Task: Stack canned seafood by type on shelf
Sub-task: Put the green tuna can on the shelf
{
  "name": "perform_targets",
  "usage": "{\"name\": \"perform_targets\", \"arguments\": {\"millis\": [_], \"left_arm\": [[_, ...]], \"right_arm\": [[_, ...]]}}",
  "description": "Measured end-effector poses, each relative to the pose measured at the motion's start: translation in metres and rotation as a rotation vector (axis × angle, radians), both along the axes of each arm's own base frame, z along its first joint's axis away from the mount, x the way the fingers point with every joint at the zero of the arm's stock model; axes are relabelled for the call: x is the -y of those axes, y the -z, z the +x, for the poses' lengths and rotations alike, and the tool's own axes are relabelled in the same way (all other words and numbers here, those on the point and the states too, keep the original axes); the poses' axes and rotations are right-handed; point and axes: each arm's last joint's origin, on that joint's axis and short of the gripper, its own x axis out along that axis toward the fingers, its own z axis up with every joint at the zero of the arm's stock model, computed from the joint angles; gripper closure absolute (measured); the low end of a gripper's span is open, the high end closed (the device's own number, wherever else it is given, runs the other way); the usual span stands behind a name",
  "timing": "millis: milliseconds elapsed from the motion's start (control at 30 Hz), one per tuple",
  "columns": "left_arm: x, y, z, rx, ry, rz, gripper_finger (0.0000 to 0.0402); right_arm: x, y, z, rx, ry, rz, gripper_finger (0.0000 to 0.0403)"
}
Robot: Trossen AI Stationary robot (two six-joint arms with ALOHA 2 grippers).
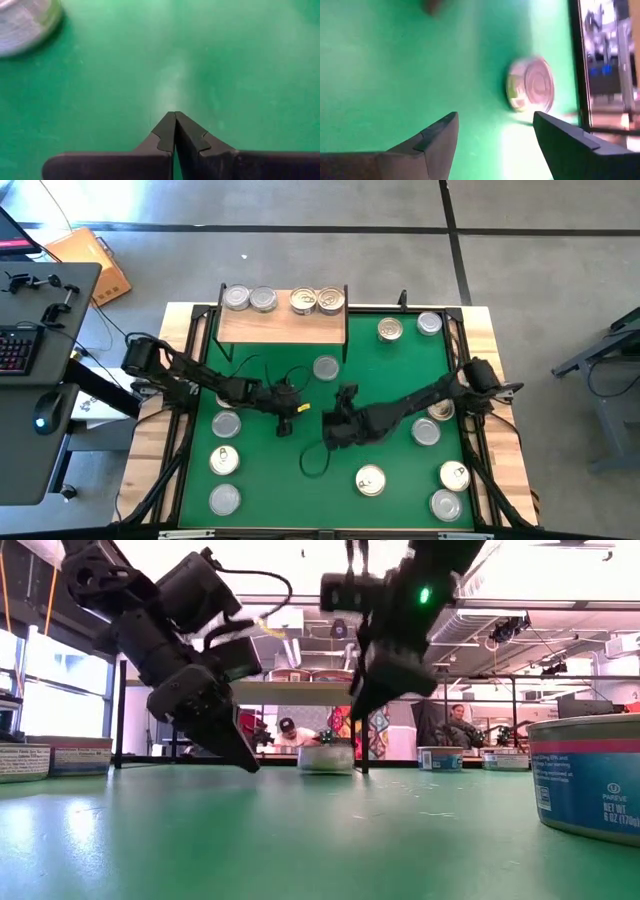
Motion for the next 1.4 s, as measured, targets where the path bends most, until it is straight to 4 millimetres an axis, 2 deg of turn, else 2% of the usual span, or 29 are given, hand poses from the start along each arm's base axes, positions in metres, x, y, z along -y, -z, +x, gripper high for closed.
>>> {"name": "perform_targets", "arguments": {"millis": [100, 200, 367, 500, 633, 767, 1067, 1267, 1400], "left_arm": [[0.005, -0.003, -0.001, 0.018, -0.036, 0.037, 0.0401], [0.011, -0.008, -0.002, 0.042, -0.069, 0.069, 0.0402], [0.023, -0.02, -0.01, 0.06, -0.089, 0.095, 0.0402], [0.028, -0.031, -0.014, 0.094, -0.105, 0.131, 0.0402], [0.031, -0.039, -0.018, 0.116, -0.114, 0.146, 0.0402], [0.035, -0.048, -0.021, 0.152, -0.116, 0.153, 0.0401], [0.035, -0.074, -0.028, 0.264, -0.141, 0.142, 0.0402], [0.034, -0.074, -0.027, 0.257, -0.127, 0.133, 0.0402], [0.031, -0.065, -0.021, 0.232, -0.09, 0.082, 0.0402]], "right_arm": [[0.028, 0.008, 0.0, 0.061, 0.014, 0.081, 0.0163], [0.057, 0.021, 0.004, 0.176, 0.015, 0.162, 0.0196], [0.094, 0.025, 0.013, 0.408, 0.101, 0.2, 0.0298], [0.123, 0.032, 0.013, 0.456, 0.228, 0.238, 0.0385], [0.136, 0.04, 0.014, 0.452, 0.236, 0.355, 0.0386], [0.129, 0.047, 0.016, 0.427, 0.198, 0.458, 0.0394], [0.073, 0.043, 0.022, 0.39, 0.013, 0.57, 0.0402], [0.026, 0.027, 0.031, 0.362, -0.245, 0.72, 0.0402], [-0.004, 0.017, 0.031, 0.359, -0.404, 0.717, 0.0402]]}}
